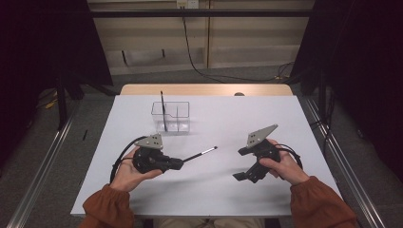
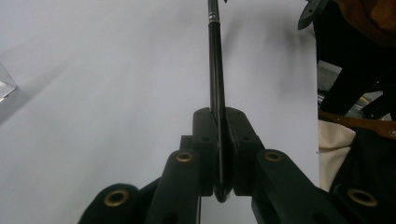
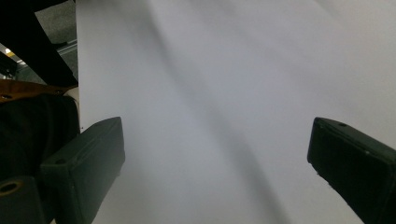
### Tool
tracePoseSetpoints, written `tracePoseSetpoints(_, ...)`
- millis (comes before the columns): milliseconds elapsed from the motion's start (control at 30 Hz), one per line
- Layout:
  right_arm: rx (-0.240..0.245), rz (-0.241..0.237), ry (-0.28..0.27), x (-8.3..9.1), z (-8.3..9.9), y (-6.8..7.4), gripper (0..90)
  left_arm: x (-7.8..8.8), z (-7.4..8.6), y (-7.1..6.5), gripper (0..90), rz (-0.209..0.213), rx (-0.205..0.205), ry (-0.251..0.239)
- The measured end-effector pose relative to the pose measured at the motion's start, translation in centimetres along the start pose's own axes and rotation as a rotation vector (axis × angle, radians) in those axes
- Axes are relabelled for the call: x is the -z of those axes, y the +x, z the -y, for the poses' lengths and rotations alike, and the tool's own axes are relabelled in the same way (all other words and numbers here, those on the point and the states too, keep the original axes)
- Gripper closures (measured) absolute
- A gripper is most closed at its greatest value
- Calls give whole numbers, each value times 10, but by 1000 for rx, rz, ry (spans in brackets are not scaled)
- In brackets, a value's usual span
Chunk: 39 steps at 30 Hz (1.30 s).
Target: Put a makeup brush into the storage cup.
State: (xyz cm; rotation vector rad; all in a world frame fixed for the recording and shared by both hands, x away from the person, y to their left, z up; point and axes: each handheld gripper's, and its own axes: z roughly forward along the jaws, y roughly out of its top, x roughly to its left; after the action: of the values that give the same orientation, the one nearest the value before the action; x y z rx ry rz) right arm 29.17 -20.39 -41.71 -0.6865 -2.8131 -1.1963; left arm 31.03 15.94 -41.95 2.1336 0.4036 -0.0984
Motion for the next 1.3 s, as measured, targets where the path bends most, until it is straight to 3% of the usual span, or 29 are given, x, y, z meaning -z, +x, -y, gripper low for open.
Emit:
tracePoseSetpoints(500,11,-21,-45,-4,-2,8,49,-6,5,-5,840,-19,-20,-127)
tracePoseSetpoints(633,6,-50,-60,-4,-2,8,39,-8,6,-6,841,-22,-25,-151)
tracePoseSetpoints(1000,21,-38,-162,-4,-1,14,45,-12,5,-12,840,-11,-32,-215)
tracePoseSetpoints(1067,27,-27,-205,-6,1,15,46,-12,5,-12,840,-10,-35,-226)
tracePoseSetpoints(1200,16,-21,-233,-8,2,15,40,-12,5,-13,840,-15,-39,-243)
tracePoseSetpoints(1300,5,-20,-288,-7,2,15,28,-13,4,-15,840,-17,-41,-256)
